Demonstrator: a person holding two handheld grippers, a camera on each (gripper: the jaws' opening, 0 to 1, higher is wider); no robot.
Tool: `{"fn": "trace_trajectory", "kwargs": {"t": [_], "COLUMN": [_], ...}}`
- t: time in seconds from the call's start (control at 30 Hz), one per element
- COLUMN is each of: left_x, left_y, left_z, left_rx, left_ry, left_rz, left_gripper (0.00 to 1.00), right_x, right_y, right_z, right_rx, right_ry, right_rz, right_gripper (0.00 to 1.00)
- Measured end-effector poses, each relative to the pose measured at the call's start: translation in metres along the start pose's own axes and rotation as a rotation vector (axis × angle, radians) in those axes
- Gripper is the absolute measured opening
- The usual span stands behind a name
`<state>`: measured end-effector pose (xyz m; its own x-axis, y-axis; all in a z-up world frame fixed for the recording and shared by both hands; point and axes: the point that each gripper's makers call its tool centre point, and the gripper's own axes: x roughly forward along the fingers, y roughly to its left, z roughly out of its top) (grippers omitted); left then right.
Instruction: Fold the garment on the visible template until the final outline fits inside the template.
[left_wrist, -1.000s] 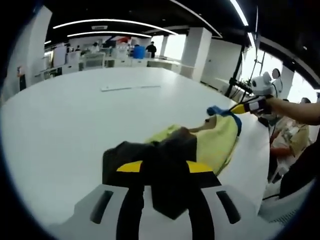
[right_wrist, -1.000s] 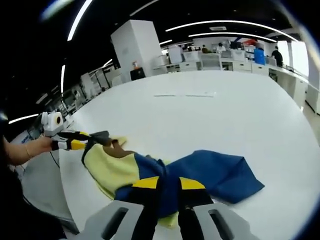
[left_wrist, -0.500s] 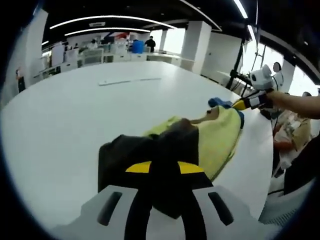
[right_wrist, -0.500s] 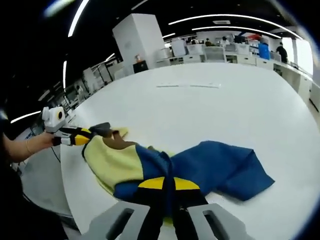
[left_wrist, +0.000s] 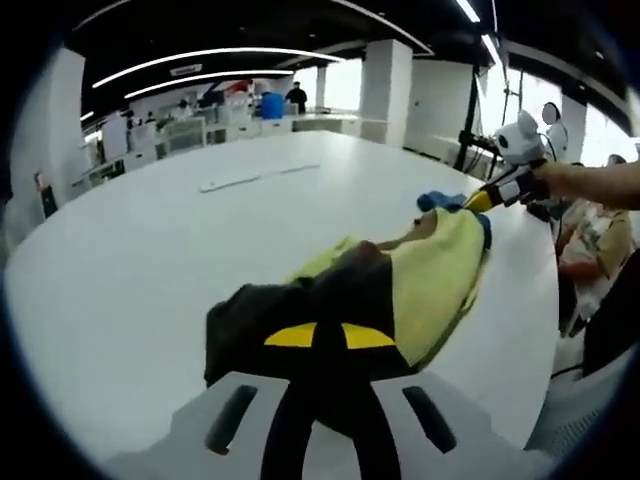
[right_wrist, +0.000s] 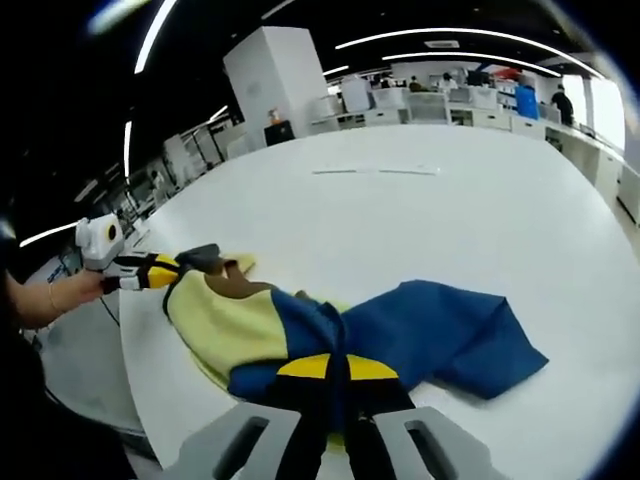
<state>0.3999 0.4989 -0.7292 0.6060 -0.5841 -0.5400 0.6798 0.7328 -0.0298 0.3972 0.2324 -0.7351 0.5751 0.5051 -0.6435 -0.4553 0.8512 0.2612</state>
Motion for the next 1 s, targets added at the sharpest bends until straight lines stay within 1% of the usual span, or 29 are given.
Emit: {"fn": "trace_trajectory", "kwargs": {"t": [0.07, 0.23, 0.43, 0.57, 0.77, 0.87, 0.9, 0.97, 1.0], "left_x": [0.002, 0.003, -0.001, -0.010, -0.022, -0.029, -0.031, -0.034, -0.036], "left_y": [0.000, 0.002, 0.002, 0.002, 0.001, 0.000, 0.002, 0.002, 0.002], "left_z": [-0.005, -0.010, -0.007, 0.005, 0.029, 0.044, 0.051, 0.061, 0.069], "left_rx": [0.002, -0.017, -0.020, -0.026, -0.017, -0.009, -0.001, 0.011, 0.013], "left_ry": [0.029, 0.049, 0.066, 0.040, -0.010, -0.043, -0.059, -0.080, -0.092], "left_rz": [-0.003, 0.002, 0.000, -0.008, -0.012, -0.003, 0.016, 0.021, 0.025], "left_gripper": [0.05, 0.00, 0.00, 0.00, 0.00, 0.00, 0.00, 0.00, 0.00], "right_x": [0.000, -0.001, -0.005, -0.010, -0.022, -0.026, -0.028, -0.031, -0.033], "right_y": [0.001, 0.002, 0.004, 0.006, 0.013, 0.018, 0.020, 0.022, 0.022], "right_z": [-0.001, -0.001, -0.006, -0.003, 0.015, 0.024, 0.027, 0.035, 0.038], "right_rx": [-0.003, -0.003, -0.046, -0.069, -0.093, -0.103, -0.108, -0.130, -0.139], "right_ry": [0.002, 0.003, 0.031, 0.028, -0.007, -0.022, -0.020, -0.028, -0.031], "right_rz": [-0.001, -0.001, 0.001, -0.004, 0.002, 0.011, 0.018, 0.015, 0.015], "right_gripper": [0.00, 0.00, 0.00, 0.00, 0.00, 0.00, 0.00, 0.00, 0.00]}}
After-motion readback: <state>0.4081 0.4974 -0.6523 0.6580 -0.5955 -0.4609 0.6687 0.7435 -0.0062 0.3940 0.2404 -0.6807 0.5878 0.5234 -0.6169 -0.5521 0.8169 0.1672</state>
